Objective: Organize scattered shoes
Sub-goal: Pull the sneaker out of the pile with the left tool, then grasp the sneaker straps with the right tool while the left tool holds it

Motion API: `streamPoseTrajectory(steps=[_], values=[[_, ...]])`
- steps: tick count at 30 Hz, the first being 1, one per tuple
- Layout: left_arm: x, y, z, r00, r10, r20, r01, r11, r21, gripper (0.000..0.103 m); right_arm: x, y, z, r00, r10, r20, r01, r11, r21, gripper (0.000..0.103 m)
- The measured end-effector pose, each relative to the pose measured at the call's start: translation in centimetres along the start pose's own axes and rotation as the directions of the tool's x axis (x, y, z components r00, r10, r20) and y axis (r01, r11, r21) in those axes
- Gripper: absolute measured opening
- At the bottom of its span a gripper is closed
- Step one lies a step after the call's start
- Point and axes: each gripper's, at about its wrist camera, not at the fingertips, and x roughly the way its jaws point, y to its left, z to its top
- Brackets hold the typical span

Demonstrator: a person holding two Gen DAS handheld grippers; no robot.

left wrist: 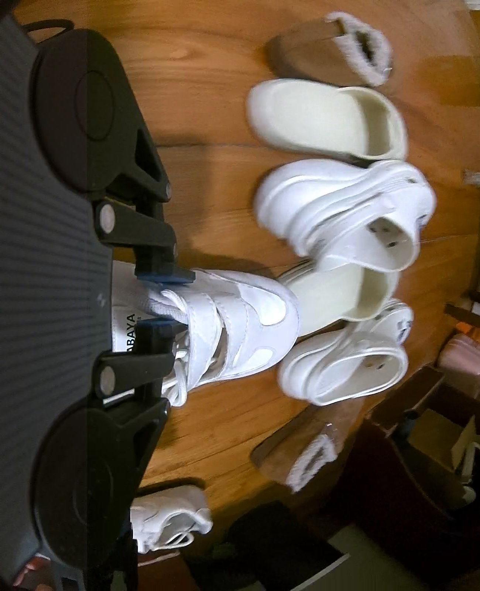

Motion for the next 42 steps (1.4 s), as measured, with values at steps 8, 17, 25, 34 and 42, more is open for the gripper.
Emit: streamPoseTrajectory(steps=[8,17,25,34,42], values=[[3.0,-1.9,-2.6,0.989,-0.017,-0.15,0.029,0.996,0.082,0.03,-0.2,0.6,-2.2,0.993,-0.104,-0.061,0.095,0.986,-0.135,0.083],[0.9,-0.1,-0.2,0.938,-0.096,-0.333,0.117,0.992,0.042,0.065,-0.3,2.0,-2.9,0.995,-0.091,-0.045,0.077,0.966,-0.245,0.083],[-1.9,5.1,-2.4,0.848,-0.264,-0.461,0.285,0.958,-0.024,0.069,-0.4,6.1,-2.7,0.998,-0.015,-0.067,-0.016,0.902,-0.432,0.083],[-1.9,5.1,-4.9,0.852,-0.274,-0.445,0.35,0.932,0.096,0.071,-0.2,10.3,-2.7,0.995,-0.052,-0.085,-0.006,0.816,-0.578,0.059],[-1.1,4.7,-5.7,0.833,-0.312,-0.457,0.413,0.9,0.137,0.073,1.1,11.3,-0.7,0.994,-0.096,-0.053,0.039,0.764,-0.644,0.048]])
